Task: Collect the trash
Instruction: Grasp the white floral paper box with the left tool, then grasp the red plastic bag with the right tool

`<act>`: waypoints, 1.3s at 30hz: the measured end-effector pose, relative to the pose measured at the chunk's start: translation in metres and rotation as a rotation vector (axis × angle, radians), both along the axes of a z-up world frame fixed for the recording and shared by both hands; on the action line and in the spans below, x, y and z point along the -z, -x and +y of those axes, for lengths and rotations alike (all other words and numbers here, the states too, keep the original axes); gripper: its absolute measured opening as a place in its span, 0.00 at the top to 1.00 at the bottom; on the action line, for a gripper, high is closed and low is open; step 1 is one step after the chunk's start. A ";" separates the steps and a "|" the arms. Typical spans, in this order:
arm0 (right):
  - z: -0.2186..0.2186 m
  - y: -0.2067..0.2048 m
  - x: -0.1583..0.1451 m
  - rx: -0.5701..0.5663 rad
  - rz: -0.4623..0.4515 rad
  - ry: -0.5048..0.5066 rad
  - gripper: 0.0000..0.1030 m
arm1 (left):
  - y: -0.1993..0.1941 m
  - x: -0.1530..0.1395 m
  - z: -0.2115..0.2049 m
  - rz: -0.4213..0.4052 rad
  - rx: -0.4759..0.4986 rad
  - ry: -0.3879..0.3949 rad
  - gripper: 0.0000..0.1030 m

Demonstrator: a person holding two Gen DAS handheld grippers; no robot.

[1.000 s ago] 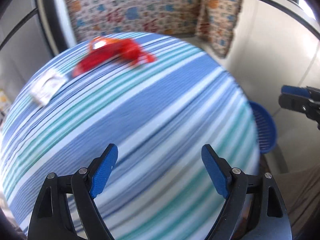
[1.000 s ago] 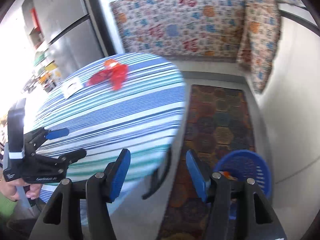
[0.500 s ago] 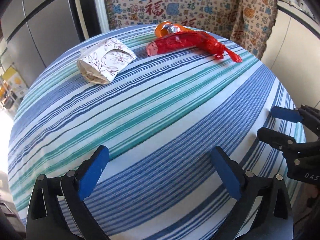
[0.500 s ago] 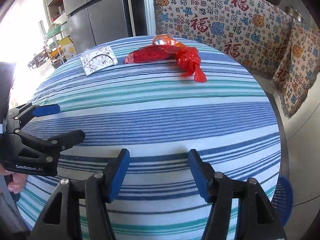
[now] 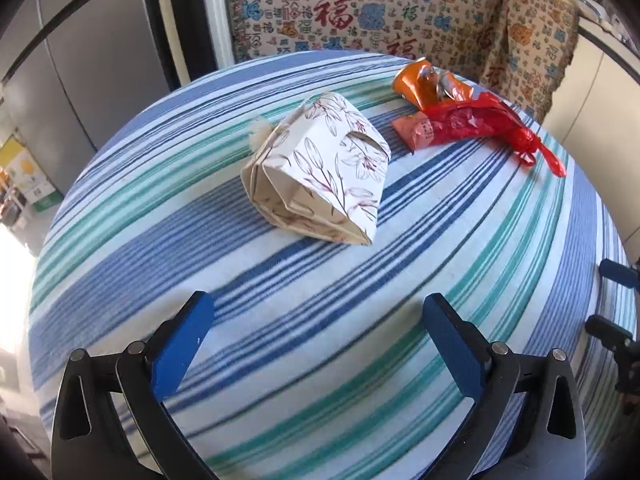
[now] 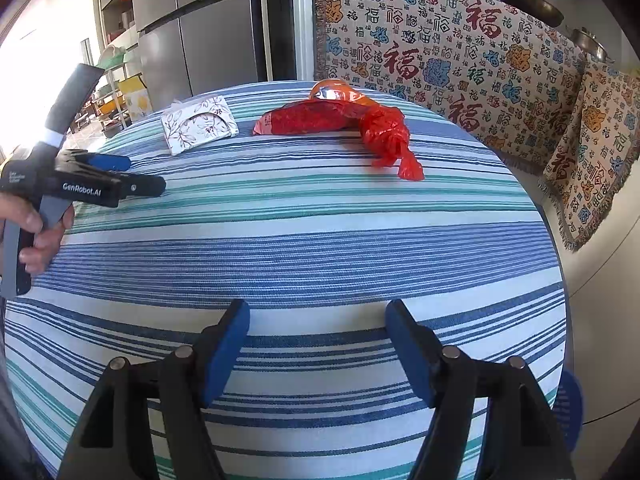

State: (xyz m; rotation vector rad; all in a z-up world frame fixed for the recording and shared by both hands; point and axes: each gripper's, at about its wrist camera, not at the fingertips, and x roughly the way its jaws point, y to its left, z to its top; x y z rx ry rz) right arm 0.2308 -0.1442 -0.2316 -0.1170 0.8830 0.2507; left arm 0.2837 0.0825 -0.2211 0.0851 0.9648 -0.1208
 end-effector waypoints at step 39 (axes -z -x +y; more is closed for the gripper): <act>-0.018 -0.155 -0.021 0.033 0.039 0.100 0.31 | 0.054 -0.016 -0.006 -0.071 -0.132 0.221 0.61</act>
